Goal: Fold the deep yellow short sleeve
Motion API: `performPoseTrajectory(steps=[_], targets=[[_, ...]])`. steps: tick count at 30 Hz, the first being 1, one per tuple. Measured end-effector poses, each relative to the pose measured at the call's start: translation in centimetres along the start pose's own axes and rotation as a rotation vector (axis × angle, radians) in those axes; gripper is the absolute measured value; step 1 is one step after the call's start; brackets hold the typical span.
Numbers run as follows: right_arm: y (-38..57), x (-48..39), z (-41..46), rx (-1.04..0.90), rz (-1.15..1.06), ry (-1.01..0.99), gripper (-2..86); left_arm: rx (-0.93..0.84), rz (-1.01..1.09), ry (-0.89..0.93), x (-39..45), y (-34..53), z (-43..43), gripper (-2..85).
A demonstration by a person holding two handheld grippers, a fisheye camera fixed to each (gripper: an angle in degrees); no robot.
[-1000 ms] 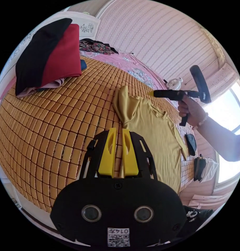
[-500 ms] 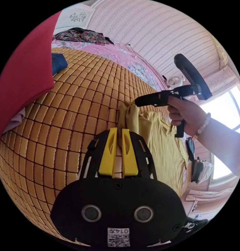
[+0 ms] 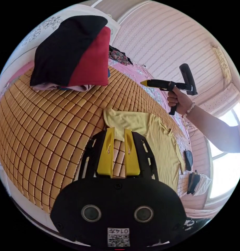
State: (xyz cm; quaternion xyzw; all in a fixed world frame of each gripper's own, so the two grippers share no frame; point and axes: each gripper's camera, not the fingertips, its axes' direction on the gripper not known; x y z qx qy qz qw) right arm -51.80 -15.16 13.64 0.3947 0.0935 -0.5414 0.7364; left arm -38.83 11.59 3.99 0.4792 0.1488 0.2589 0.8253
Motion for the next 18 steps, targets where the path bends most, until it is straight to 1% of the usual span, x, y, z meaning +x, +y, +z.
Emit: performPoseTrajectory(steps=[2, 5, 7, 9, 12, 15, 17, 18], targets=[[0.7, -0.7, 2.0, -0.077, 0.015, 0.041, 4.6, -0.030, -0.024, -0.010, -0.9, 0.1, 0.1, 6.7], [1.5, -2.9, 5.2, -0.163, 0.012, 0.044, 5.0, -0.050, -0.015, -0.066, -1.4, -0.4, 0.5, 7.6], [1.9, -4.8, 7.2, -0.180, 0.010, 0.037, 5.5, -0.085, -0.017, -0.052, -1.6, -0.8, 1.2, 7.5], [1.9, -7.0, 9.1, -0.183, -0.004, 0.034, 6.3, -0.198, -0.027, -0.023, -1.9, -1.3, 2.6, 4.6], [1.3, -10.0, 12.0, -0.207, -0.040, 0.086, 7.5, -0.219, 0.038, -0.078, -1.6, -1.6, 2.2, 0.2], [0.8, -11.6, 14.2, -0.247, -0.054, 0.148, 7.6, -0.199, 0.067, -0.048, -1.3, -1.6, 0.8, -0.7], [0.8, -12.1, 14.8, -0.238, -0.041, 0.186, 6.9, -0.173, 0.110, -0.050, -0.9, -1.6, 0.0, -0.8], [0.8, -12.2, 14.9, -0.241, -0.039, 0.190, 6.9, -0.187, 0.121, -0.062, -0.9, -1.4, 0.1, -0.9]])
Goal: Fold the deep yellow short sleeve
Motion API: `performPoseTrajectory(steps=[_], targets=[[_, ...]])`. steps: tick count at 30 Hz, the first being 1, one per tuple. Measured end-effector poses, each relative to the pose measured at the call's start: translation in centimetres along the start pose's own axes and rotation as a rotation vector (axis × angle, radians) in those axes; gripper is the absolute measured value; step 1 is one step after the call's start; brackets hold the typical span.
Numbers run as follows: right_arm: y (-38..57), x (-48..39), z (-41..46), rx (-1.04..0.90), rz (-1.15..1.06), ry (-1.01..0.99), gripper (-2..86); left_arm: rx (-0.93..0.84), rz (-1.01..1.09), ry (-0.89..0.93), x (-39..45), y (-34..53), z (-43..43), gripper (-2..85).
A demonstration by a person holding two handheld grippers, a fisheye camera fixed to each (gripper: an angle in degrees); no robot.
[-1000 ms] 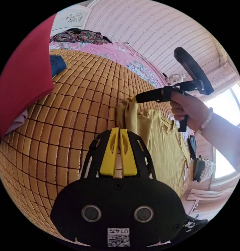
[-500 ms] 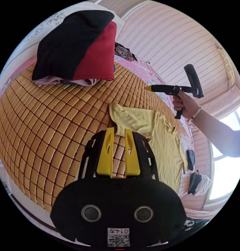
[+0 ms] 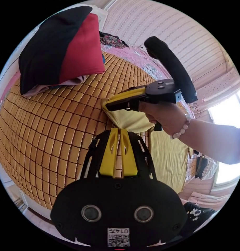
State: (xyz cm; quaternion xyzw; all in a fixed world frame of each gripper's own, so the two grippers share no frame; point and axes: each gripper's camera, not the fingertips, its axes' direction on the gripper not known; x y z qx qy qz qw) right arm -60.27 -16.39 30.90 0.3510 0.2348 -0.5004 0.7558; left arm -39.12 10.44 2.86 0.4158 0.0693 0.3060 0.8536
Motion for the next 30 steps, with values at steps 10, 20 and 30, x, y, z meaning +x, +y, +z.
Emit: performPoseTrajectory(steps=[10, 20, 30], targets=[[0.1, -1.9, 0.4, -0.030, 0.006, 0.080, 2.7, -0.007, -0.059, 0.012, -0.5, 1.7, 1.6, -1.0], [3.2, -2.6, -0.9, 0.014, -0.008, 0.109, -0.1, 0.006, -0.029, -0.033, 1.3, 2.4, 2.3, -1.0], [15.4, 1.9, -12.5, 0.374, 0.213, 0.025, 0.3, 0.189, 0.232, 0.041, 9.9, 3.3, -1.7, -0.9]])
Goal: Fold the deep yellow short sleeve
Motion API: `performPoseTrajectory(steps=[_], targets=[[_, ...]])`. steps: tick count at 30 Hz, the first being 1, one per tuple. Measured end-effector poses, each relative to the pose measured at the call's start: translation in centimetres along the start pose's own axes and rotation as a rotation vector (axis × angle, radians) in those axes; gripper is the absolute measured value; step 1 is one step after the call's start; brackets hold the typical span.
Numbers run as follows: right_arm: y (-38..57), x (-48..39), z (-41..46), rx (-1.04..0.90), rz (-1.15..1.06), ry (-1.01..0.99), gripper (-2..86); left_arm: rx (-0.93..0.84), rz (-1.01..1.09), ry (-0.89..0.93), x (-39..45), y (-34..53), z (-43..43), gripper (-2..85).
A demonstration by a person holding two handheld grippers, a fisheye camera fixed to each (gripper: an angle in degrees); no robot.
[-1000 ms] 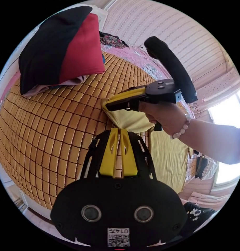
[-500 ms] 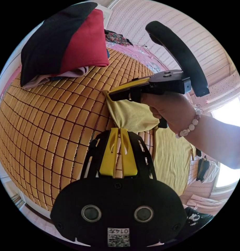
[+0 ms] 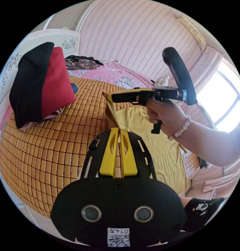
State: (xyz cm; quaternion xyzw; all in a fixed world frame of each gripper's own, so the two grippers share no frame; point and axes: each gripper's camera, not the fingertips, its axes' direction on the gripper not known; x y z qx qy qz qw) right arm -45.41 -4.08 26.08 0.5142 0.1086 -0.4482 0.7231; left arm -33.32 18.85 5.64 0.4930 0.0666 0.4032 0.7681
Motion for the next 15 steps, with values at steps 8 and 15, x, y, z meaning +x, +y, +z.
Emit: performPoseTrajectory(steps=[8, 15], targets=[[18.4, 8.4, -13.5, 0.050, 0.320, 0.153, 6.7, -0.031, 0.222, 0.319, 11.8, 0.5, 2.5, 3.4], [28.1, 11.9, -12.5, -0.130, 0.490, 0.088, 8.4, -0.306, 0.208, 0.261, 15.8, 3.7, 9.6, 5.5]])
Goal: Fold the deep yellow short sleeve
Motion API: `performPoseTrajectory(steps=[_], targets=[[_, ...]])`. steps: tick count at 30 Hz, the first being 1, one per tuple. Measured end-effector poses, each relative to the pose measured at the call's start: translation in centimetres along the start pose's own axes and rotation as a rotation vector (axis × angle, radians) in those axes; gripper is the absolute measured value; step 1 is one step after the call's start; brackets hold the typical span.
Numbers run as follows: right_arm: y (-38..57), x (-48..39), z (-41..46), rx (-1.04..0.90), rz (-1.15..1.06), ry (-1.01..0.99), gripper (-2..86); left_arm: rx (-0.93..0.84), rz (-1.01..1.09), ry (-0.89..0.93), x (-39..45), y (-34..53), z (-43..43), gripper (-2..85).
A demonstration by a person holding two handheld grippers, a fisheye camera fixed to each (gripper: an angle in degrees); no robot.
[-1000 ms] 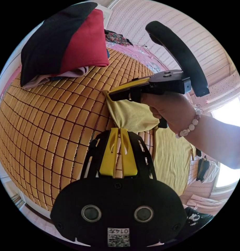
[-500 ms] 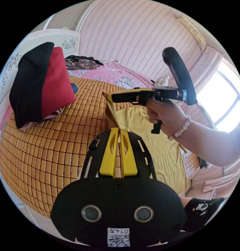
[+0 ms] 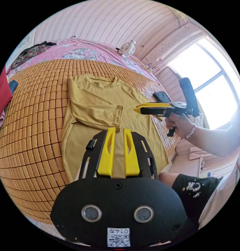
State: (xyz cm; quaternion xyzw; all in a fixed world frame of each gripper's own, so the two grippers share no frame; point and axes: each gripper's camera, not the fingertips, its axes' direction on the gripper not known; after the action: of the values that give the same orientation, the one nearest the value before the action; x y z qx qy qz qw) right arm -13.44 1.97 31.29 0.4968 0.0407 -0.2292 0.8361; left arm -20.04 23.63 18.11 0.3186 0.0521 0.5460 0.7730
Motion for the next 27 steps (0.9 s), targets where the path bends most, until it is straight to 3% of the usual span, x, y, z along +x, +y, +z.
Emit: performPoseTrajectory(steps=[9, 17, 19, 27], targets=[[-7.2, 0.0, 1.9, 0.086, -0.125, -0.148, 7.2, 0.003, -0.057, -0.341, -3.1, -3.7, 2.9, 5.8], [-16.5, -4.5, 8.0, 0.041, -0.273, -0.067, 5.9, -0.047, -0.084, -0.328, -4.9, -5.4, 6.9, 4.2], [-17.4, -4.9, 9.6, -0.045, -0.266, -0.049, 3.5, -0.030, -0.092, -0.295, -5.0, -5.6, 7.3, 2.3], [-17.9, -7.3, 9.2, -0.020, -0.371, 0.091, 3.8, 0.004, -0.149, -0.278, -7.0, -7.2, 7.5, 4.1]])
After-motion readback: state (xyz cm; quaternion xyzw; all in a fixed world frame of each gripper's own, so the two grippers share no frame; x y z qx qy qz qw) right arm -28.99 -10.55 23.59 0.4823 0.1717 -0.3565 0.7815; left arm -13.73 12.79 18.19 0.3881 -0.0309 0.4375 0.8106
